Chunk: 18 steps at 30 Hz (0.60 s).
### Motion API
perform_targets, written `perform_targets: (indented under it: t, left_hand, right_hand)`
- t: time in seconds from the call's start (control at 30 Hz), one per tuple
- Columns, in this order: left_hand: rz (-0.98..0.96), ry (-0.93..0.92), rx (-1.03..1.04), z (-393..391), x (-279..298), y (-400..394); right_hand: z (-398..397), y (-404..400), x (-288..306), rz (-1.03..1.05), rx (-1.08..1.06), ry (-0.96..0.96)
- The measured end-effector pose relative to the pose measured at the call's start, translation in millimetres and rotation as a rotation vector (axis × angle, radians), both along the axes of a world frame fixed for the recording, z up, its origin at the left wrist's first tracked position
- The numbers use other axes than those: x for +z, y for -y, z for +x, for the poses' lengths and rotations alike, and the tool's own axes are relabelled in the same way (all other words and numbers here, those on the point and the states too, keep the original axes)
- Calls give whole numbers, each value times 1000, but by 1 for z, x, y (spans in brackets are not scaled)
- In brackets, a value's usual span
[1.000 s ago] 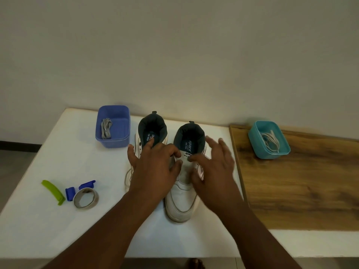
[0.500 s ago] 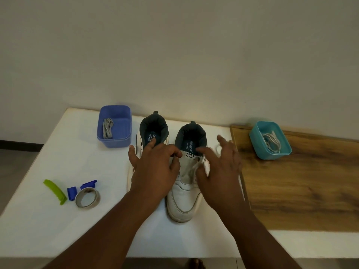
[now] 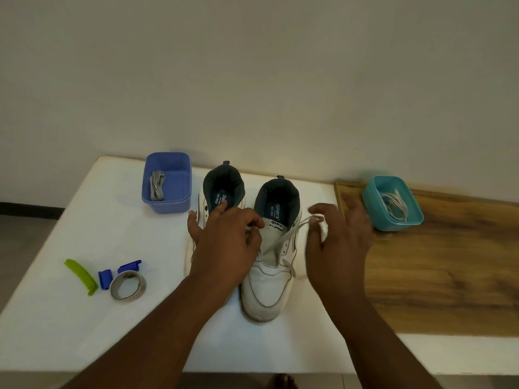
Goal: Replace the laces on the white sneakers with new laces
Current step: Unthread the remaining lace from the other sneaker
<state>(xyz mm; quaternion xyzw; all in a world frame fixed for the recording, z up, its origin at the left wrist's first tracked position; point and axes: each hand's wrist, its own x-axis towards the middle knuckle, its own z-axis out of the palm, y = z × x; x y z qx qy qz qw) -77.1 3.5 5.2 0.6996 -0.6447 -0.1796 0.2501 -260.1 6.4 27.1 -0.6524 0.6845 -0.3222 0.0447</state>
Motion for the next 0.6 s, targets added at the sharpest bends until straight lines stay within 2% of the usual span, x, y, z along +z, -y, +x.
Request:
perform_targets:
  t: [0.13,0.23,0.3,0.37,0.47,0.6]
  left_hand:
    - [8,9,4,0,1,0]
    - [16,-6,2,0,1,1]
    - [19,-8,4,-1,0,0]
    - [20,-7,4,-1,0,0]
    - [15,-14,2,-1,1,-1]
    - [19,-12,3,-1,2,-1]
  right_hand:
    - [16,-6,-10,227,334,-181]
    - [19,-5,-11,322,331,-223]
    - [14,-5,-11,254,283,-216]
    - [8,-3,-9,120,205,-116]
    - [6,-3,0,-54,47,167]
    - [8,0,5,-192,-66,364]
